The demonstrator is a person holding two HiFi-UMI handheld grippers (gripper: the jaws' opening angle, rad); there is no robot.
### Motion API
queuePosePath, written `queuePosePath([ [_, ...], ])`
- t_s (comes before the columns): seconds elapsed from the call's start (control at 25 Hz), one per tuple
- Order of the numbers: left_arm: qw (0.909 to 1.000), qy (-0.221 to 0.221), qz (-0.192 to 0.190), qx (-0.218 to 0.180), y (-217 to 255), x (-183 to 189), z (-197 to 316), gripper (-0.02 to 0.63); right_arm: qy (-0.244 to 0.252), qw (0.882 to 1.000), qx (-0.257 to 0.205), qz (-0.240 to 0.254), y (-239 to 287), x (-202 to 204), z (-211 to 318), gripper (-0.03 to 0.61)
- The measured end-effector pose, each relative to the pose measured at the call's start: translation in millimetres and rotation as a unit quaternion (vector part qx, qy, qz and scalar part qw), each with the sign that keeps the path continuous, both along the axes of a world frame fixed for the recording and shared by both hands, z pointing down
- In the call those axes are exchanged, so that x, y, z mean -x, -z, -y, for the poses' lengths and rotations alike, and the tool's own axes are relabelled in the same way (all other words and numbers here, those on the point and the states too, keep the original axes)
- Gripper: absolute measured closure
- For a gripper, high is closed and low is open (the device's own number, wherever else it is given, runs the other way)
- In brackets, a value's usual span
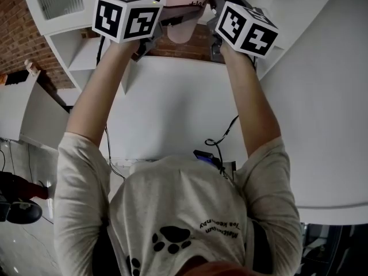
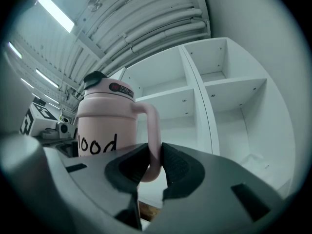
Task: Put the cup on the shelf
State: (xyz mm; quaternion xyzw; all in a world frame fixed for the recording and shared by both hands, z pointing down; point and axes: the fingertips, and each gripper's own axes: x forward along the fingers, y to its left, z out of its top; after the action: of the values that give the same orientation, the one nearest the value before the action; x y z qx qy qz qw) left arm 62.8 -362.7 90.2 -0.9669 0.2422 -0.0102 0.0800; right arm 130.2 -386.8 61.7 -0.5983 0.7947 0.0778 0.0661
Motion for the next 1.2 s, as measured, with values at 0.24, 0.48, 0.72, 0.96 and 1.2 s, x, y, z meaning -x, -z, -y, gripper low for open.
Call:
queuePosePath([
  [0.24,1.0,-0.004,-0.004,0.002,21.9,5.6,23.0,0.207,-0.001,1.0,-0.004,-0.005,22.7,6.0,22.7,0.495],
  [0.48,1.0,-0.006,-0.001,0.003,45.0,11.3,51.0,0.207,-0.002,1.0,-0.002,-0.003,44.5,11.6,50.8,0.495],
  [0.72,1.0,-0.008,0.001,0.002,46.4,6.0,73.9,0.207,-0.004,1.0,-0.005,-0.001,46.2,6.4,73.4,0.495],
  [0.96,1.0,-0.008,0.005,0.004,43.2,-2.9,99.7,0.207,-0.004,1.0,-0.005,0.003,42.8,-2.7,99.3,0.495],
  [1.2,0.9999,-0.009,0.009,0.003,36.4,-6.0,113.5,0.207,-0.003,1.0,-0.006,0.002,36.3,-5.7,112.4,0.495],
])
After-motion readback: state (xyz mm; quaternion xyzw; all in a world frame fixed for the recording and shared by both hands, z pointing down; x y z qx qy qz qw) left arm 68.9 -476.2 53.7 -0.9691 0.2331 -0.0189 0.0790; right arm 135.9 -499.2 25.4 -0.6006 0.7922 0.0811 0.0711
